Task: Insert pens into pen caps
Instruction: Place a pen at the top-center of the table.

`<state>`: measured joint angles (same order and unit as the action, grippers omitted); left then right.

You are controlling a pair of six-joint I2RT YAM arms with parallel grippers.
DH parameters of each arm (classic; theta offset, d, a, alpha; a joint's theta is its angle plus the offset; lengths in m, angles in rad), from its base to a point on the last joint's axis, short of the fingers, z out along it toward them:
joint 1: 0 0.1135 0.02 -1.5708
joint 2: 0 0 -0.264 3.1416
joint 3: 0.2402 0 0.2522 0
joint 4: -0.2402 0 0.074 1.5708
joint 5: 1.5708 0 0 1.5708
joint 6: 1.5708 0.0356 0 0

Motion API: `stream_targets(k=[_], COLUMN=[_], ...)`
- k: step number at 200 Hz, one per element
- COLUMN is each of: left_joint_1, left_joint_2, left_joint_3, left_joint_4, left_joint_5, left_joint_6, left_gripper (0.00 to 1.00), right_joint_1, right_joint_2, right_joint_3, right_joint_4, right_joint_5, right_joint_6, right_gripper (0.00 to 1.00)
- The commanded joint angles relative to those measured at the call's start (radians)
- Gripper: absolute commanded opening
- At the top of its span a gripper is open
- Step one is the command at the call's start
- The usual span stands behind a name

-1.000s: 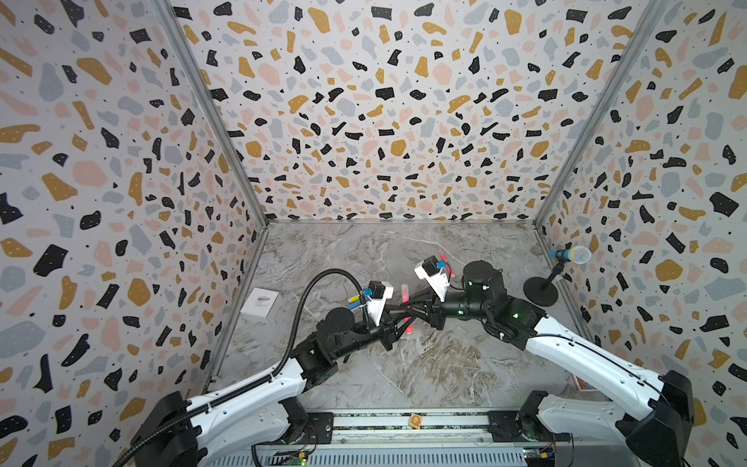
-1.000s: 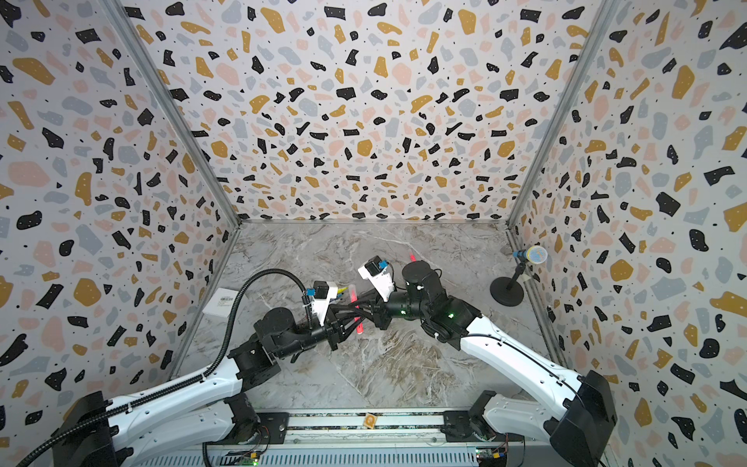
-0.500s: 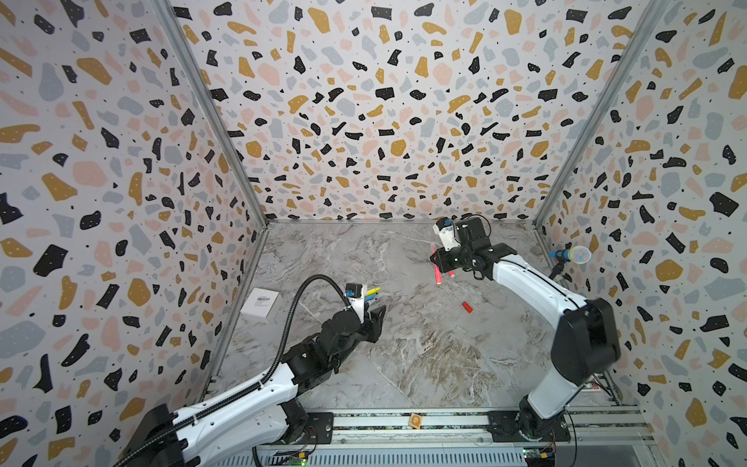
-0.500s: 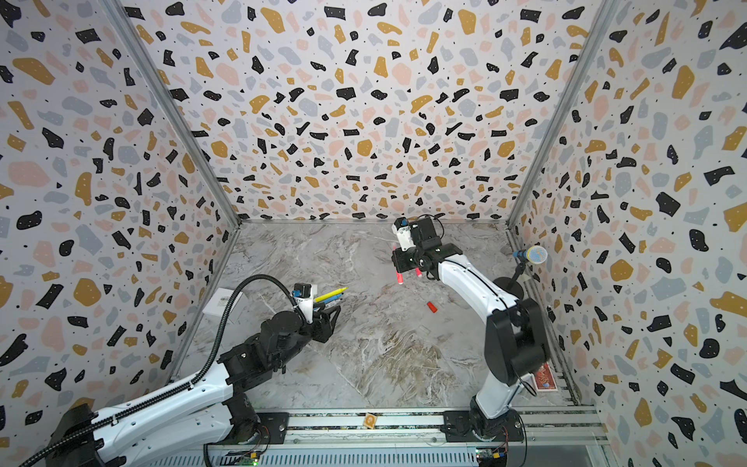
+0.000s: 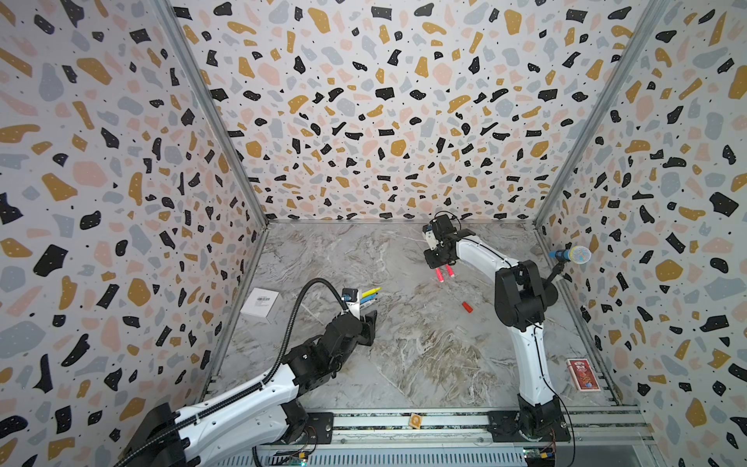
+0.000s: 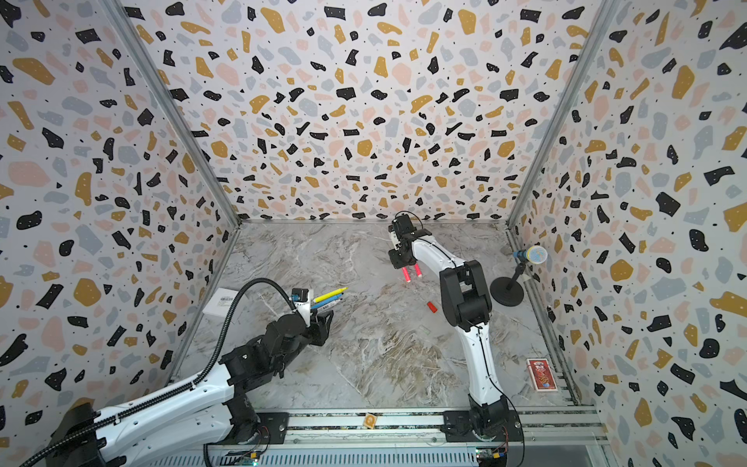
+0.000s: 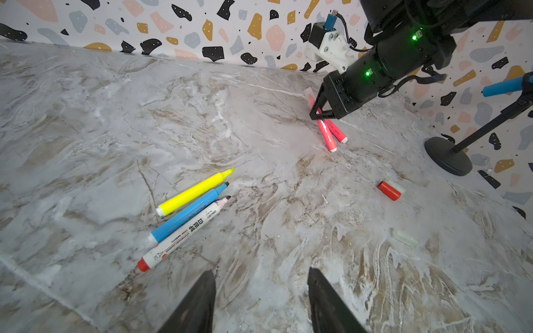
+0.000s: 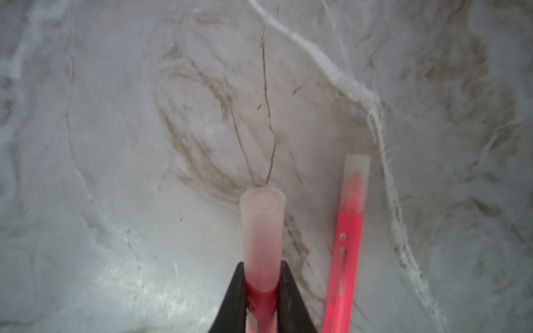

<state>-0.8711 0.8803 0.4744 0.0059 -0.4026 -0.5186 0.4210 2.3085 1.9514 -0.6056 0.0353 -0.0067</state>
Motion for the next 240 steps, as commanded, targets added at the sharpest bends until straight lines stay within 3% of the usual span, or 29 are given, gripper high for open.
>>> stream_targets(k=[1, 41, 87, 104, 151, 195, 240], left_joint_1=[0.001, 0.003, 0.004, 0.006, 0.034, 0.108, 0.17], left_joint_2=[-0.007, 0.004, 0.013, 0.014, 0.023, 0.11, 0.238], left_joint_3=[-0.01, -0.01, -0.006, -0.003, 0.02, 0.083, 0.135], left_joint_4=[0.022, 0.025, 0.017, 0.008, -0.042, -0.104, -0.067], left_joint_5=[-0.019, -0.022, -0.031, -0.033, -0.054, -0.06, -0.009], left_joint_6=[-0.008, 0.001, 0.003, 0.005, -0.003, 0.01, 0.05], left_gripper=[0.52, 0.53, 0.53, 0.54, 0.54, 0.54, 0.53], right_joint_1=[0.001, 0.002, 0.021, 0.031, 0.038, 0.019, -0.026], right_joint_2=[0.039, 0.068, 0.032, -0.014, -0.249, -0.646, -0.926], right_joint_3=[0.111, 0.135, 0.108, 0.061, -0.132, -0.515, -0.804], right_joint_4=[-0.089, -0.083, -0.066, -0.047, 0.041, 0.243, 0.34], right_joint_5=[0.094, 0.138, 0.144, 0.134, 0.087, -0.036, -0.183], right_joint_6=[-0.039, -0.045, -0.04, -0.03, 0.011, 0.088, 0.143], right_gripper=[0.04, 0.12, 0.41, 0.44, 0.45, 0.48, 0.5])
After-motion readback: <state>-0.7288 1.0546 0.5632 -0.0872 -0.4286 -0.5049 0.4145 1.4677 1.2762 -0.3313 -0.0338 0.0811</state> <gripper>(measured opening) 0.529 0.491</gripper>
